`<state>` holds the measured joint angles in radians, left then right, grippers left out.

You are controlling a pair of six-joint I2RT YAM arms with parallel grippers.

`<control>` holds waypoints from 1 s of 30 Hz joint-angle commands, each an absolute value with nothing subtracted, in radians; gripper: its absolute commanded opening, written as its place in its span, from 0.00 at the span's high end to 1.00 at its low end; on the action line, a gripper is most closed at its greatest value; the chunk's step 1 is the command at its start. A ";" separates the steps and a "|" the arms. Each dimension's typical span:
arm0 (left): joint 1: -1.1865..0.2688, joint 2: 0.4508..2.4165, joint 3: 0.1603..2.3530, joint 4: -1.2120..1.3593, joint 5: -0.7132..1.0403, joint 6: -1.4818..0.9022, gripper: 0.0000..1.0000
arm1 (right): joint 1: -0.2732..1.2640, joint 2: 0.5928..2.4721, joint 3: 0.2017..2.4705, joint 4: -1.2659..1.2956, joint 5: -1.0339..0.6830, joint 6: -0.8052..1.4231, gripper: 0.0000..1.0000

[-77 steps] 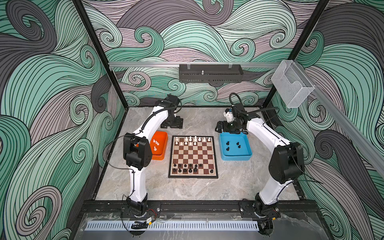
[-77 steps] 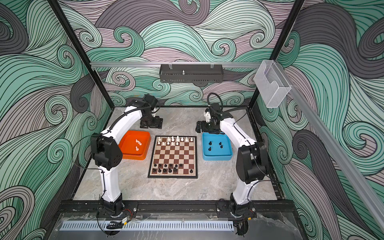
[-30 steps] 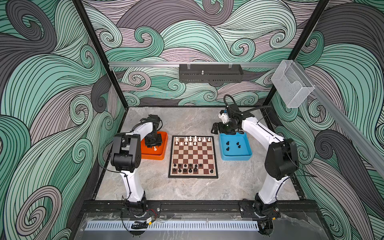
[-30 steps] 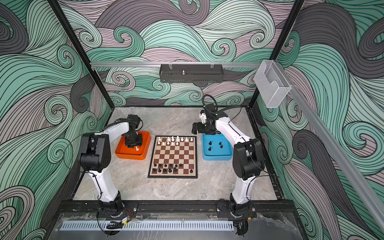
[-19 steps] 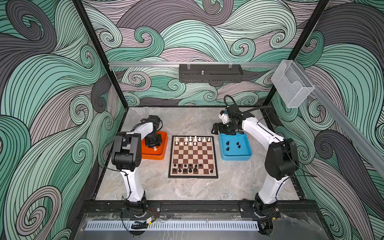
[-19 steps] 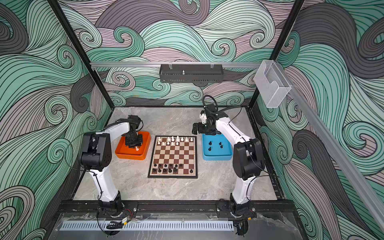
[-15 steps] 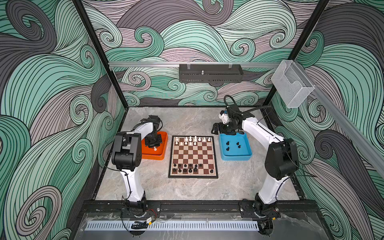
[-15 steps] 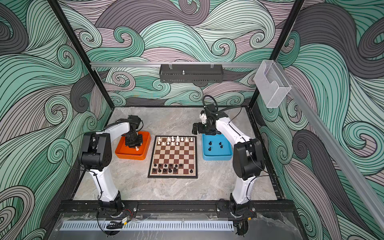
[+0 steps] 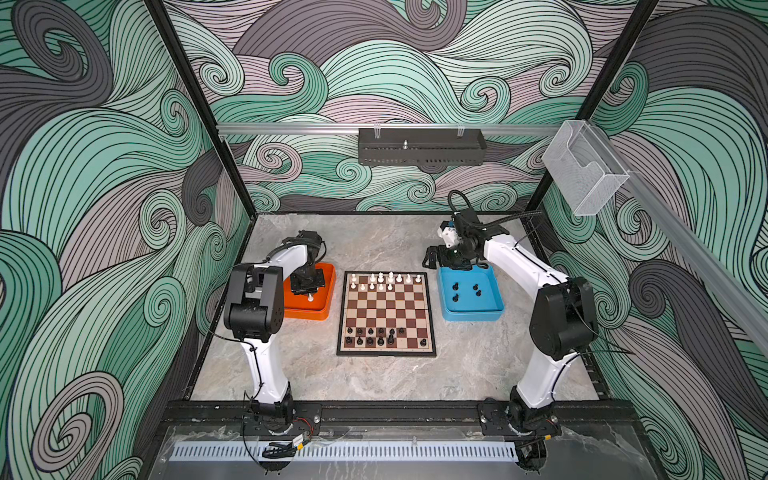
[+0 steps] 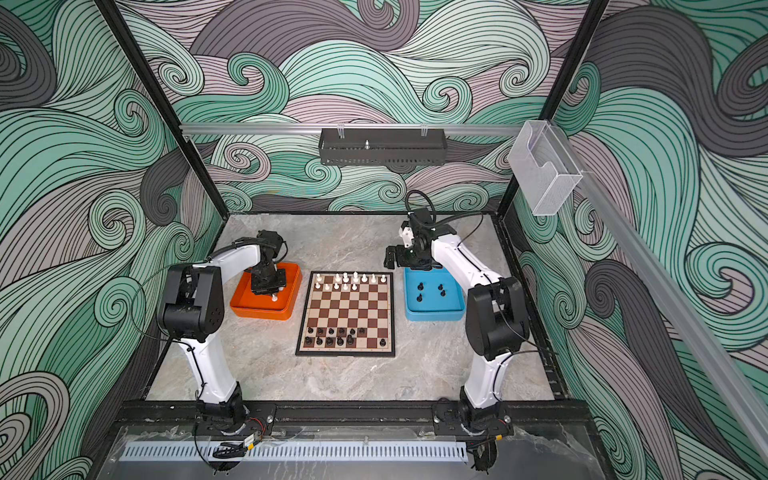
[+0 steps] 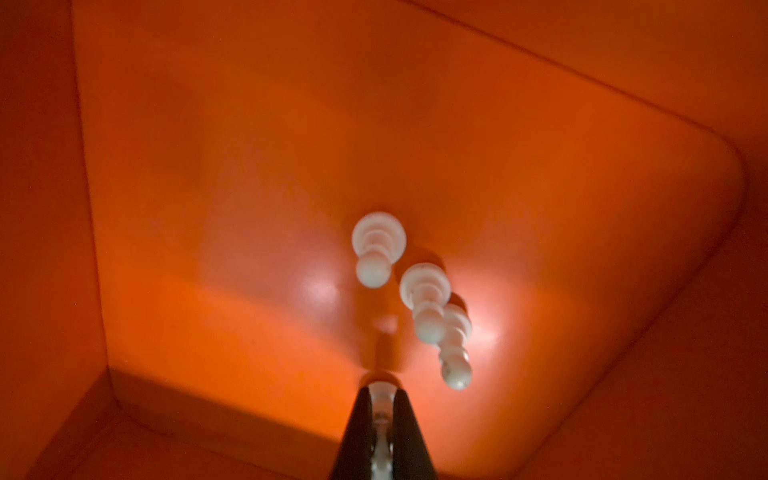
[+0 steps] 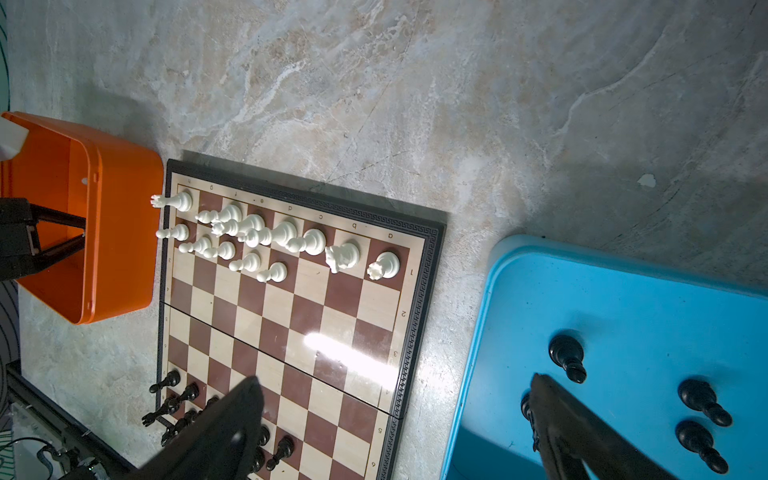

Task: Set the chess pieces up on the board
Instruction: 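Lower the left gripper into the orange tray and grasp a white pawn, then lift the white pawn and carry it over the board's white pawn row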

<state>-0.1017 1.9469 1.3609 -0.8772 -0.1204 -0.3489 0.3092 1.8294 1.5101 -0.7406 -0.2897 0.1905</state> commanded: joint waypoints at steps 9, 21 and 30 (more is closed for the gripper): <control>-0.107 1.930 1.443 -0.954 -0.142 -0.333 0.99 | 0.305 1.827 1.509 -0.747 -0.305 0.183 0.00; -0.199 1.956 1.765 -1.201 -0.105 -0.318 1.00 | 0.298 1.821 1.505 -0.744 -0.308 0.181 0.00; -0.358 2.090 1.982 -1.233 -0.040 -0.311 1.00 | 0.291 1.812 1.495 -0.745 -0.308 0.181 0.00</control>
